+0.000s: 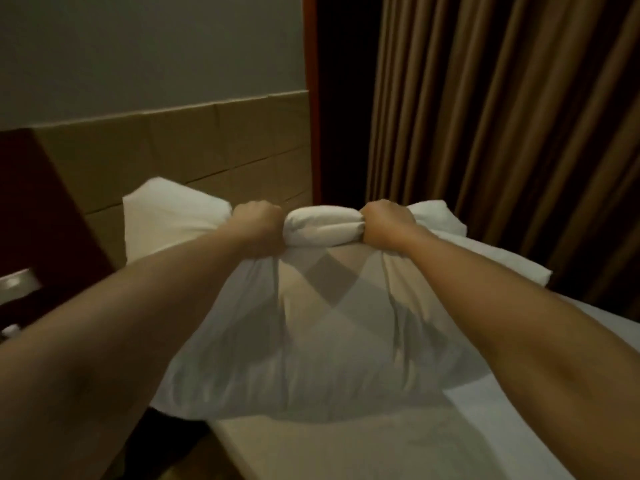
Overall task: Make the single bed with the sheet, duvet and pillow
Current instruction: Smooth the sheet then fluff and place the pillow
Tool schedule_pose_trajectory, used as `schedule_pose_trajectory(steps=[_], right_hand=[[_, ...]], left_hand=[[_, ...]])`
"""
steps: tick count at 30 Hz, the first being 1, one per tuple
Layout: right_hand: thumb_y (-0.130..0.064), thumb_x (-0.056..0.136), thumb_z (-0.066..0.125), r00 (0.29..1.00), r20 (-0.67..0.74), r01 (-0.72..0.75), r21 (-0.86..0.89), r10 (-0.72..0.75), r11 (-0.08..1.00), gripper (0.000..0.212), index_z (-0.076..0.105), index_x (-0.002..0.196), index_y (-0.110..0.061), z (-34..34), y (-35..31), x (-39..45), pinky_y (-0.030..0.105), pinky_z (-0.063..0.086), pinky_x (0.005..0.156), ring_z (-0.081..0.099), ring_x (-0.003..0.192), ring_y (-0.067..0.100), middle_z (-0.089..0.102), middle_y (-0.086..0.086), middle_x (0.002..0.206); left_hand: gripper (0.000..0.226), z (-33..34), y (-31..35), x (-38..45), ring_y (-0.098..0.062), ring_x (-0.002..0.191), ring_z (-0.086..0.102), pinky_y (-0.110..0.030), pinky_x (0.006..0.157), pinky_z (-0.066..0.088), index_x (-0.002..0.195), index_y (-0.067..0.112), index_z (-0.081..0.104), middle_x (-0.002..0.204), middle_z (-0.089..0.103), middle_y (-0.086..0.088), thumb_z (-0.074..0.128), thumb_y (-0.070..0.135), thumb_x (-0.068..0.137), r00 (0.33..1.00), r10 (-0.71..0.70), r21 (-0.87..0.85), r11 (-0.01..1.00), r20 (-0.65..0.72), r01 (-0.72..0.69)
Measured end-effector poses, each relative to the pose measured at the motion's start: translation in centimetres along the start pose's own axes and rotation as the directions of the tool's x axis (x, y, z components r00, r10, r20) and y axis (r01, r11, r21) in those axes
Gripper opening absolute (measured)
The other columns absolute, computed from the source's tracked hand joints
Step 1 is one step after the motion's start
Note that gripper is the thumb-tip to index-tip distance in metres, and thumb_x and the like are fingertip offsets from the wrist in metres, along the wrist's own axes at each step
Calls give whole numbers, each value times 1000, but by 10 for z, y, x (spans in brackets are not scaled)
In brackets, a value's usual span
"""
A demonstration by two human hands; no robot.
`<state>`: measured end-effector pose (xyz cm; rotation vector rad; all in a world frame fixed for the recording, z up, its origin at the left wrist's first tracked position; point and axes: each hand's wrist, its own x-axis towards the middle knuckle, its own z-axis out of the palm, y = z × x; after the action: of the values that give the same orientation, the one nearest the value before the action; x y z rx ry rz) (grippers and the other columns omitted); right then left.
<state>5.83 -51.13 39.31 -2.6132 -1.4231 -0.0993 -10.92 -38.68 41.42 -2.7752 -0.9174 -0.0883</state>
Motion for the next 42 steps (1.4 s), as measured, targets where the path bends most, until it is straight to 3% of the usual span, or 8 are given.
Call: schedule_pose_trajectory(steps=[6,17,20,27,31,34,38,42], right_hand=[[-16,88,51,961,110,-242,-112,254,964,16,62,100,-16,16,78,69,31,39,67,51,79,23,62,6,98],[-18,96,42,730,-227,-675,-91,645,732,30,62,118,-16,20,107,4,35,43,77,60,98,32,64,13,111],[-19,97,41,672,-16,-738,-89,740,668,32,61,122,-18,118,61,-33,34,43,88,58,110,31,62,11,121],[-12,97,44,324,567,-890,-89,757,448,27,64,115,-12,315,-67,-133,35,47,90,61,109,23,64,9,119],[-7,57,82,387,381,-866,-163,840,473,13,70,60,-10,338,-76,-129,33,52,46,66,52,23,65,10,58],[-3,86,51,409,331,-867,-151,850,476,22,73,89,-7,325,-66,-110,39,55,70,70,83,31,70,13,86],[-14,94,45,375,356,-851,-235,856,470,25,65,110,-13,322,-58,-108,36,48,86,62,106,28,67,8,111],[-24,94,45,326,566,-843,-187,757,504,37,48,130,-14,346,-74,-121,39,44,95,54,116,28,57,10,127]], left_hand=[[28,47,49,138,-27,99,62,-32,74,45,103,18,65,107,66,-6,62,33,80,970,227,-91,972,90,-218],[32,37,119,194,-33,103,60,-39,76,45,114,18,60,111,63,-11,60,28,83,793,590,-82,792,-149,-605],[30,123,105,151,-33,111,56,-41,87,46,116,15,57,119,58,-12,56,20,86,748,659,-129,751,79,-648],[37,326,50,33,-25,118,55,-45,98,44,127,22,56,127,57,-4,49,17,92,416,677,-188,632,608,-752],[36,349,39,36,-22,114,58,-37,97,45,130,24,53,125,59,-3,44,20,95,385,733,-212,577,560,-789],[34,344,48,56,-23,109,60,-31,89,46,126,24,57,120,62,-2,46,20,94,410,770,-212,560,488,-801],[33,342,52,62,-26,108,61,-33,89,46,125,22,57,120,62,-4,47,22,93,414,773,-237,569,482,-787],[43,356,49,60,-29,120,51,-39,100,41,131,20,49,134,53,-6,47,41,93,236,710,-245,504,664,-828]])
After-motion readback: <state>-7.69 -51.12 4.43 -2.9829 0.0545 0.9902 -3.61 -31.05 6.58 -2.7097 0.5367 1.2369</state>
